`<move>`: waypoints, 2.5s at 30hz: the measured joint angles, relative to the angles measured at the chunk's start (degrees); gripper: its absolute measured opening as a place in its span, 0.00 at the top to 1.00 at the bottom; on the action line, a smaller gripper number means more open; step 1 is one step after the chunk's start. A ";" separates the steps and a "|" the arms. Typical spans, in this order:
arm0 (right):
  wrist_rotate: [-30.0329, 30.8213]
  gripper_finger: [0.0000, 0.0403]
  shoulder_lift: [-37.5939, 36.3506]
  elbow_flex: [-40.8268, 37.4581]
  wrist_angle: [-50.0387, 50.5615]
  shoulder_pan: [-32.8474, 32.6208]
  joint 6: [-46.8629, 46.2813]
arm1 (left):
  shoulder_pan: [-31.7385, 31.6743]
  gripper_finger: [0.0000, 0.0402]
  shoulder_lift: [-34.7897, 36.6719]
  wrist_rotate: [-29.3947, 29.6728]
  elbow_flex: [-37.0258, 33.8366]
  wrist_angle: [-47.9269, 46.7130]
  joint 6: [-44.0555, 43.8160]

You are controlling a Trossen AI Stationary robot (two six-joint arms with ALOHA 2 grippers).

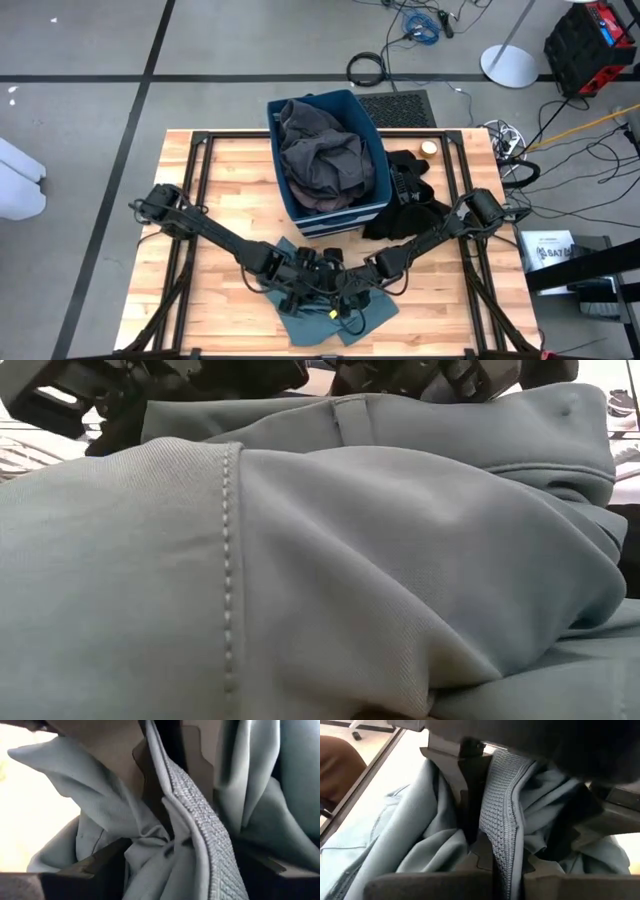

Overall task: Sort clothes
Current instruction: Put the blue pants into the blue laundry organizer

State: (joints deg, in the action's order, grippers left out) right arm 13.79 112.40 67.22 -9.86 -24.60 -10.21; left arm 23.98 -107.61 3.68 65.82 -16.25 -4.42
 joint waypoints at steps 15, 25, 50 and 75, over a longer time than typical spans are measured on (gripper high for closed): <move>1.25 0.59 -2.57 0.39 10.02 0.15 -3.41 | 0.02 0.66 -0.31 -0.44 -0.13 -1.38 -0.79; 1.37 0.48 -13.03 0.35 26.72 -0.05 -10.56 | 0.09 0.91 0.08 -0.19 -0.24 -1.57 -2.51; 32.67 0.56 -22.91 0.22 55.39 -14.51 -28.88 | 5.75 0.91 28.13 7.73 -0.46 3.79 -1.95; 32.75 0.60 -22.88 0.22 68.73 -17.90 -42.10 | 5.68 0.91 46.01 25.53 -0.28 36.30 4.68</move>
State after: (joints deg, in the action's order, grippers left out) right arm 46.54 89.52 67.44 58.87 -42.50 -52.31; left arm 29.66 -61.60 29.21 65.54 20.05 0.26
